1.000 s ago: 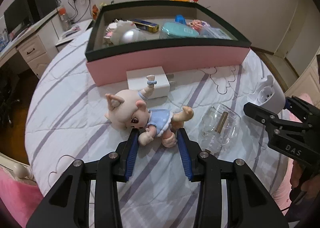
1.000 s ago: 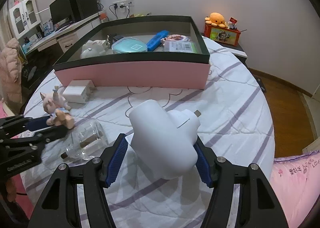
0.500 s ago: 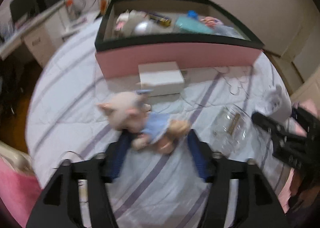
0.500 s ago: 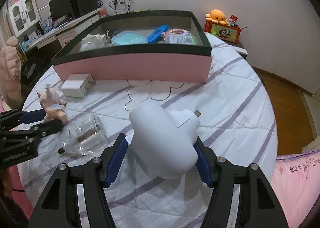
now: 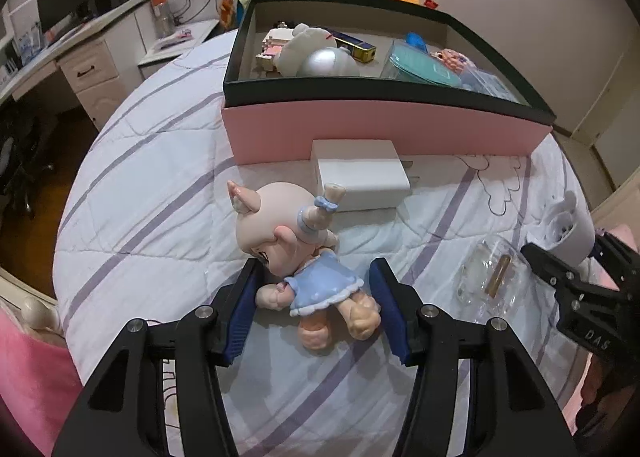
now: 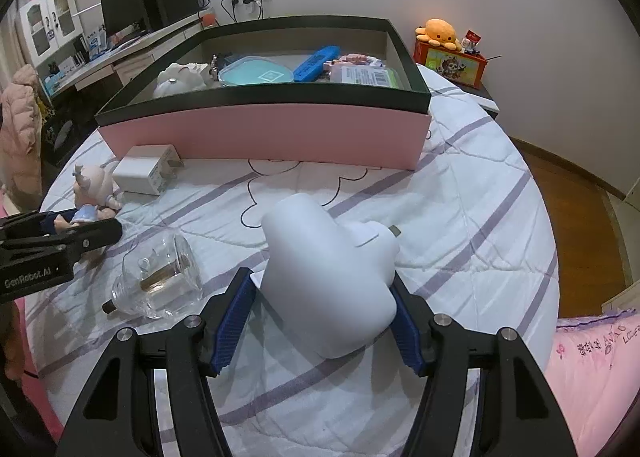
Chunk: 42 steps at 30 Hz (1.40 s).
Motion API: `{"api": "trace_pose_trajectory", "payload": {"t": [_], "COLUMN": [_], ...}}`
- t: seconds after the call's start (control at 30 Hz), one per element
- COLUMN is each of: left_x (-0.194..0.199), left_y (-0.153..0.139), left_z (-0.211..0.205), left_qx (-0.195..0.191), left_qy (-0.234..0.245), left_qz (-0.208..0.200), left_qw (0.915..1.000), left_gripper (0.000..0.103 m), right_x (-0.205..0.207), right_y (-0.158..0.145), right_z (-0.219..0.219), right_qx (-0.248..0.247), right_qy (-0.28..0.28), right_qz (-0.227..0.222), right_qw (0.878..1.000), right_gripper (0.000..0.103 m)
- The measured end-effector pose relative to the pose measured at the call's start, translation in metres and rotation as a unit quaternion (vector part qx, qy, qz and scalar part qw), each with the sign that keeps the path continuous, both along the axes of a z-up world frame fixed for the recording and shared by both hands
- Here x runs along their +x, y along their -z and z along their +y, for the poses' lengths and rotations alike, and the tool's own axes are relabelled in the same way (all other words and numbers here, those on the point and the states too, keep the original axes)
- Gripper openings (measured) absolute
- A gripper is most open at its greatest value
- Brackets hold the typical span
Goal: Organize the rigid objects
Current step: 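Lift and carry the hair dryer and pig doll over the pink tray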
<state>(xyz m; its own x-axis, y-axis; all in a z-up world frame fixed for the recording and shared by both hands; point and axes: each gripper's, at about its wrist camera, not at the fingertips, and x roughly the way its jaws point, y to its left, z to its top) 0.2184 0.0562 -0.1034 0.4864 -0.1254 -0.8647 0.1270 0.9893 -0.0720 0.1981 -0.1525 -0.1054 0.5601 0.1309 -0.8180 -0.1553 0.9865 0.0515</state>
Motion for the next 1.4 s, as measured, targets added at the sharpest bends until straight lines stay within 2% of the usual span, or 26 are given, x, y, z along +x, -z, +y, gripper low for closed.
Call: {"api": "trace_pose_trajectory", "payload": {"t": [0.2,0.57,1.4], "left_x": [0.003,-0.020,-0.062], "left_y": [-0.004,-0.012,-0.069], "left_z": [-0.005,0.001,0.002], "left_qx": [0.002,0.001,0.001], "left_qy": [-0.003,-0.008,-0.008], "left_qz": [0.001,-0.012,-0.094], "left_qw": [1.0000,0.9999,0.9955], "left_gripper": [0.056,0.056,0.056], "right_x": [-0.002,-0.021,-0.069], "right_y": [-0.004,-0.023,-0.076], "right_z": [-0.002,0.001,0.007], "right_qx": [0.008,0.006,0.004], "right_qy": [0.001,0.002,0.001], "right_qz": [-0.002,-0.028,-0.103], "right_qw": [1.000,1.000,0.995], "right_gripper": [0.065,0.065,0.065]}}
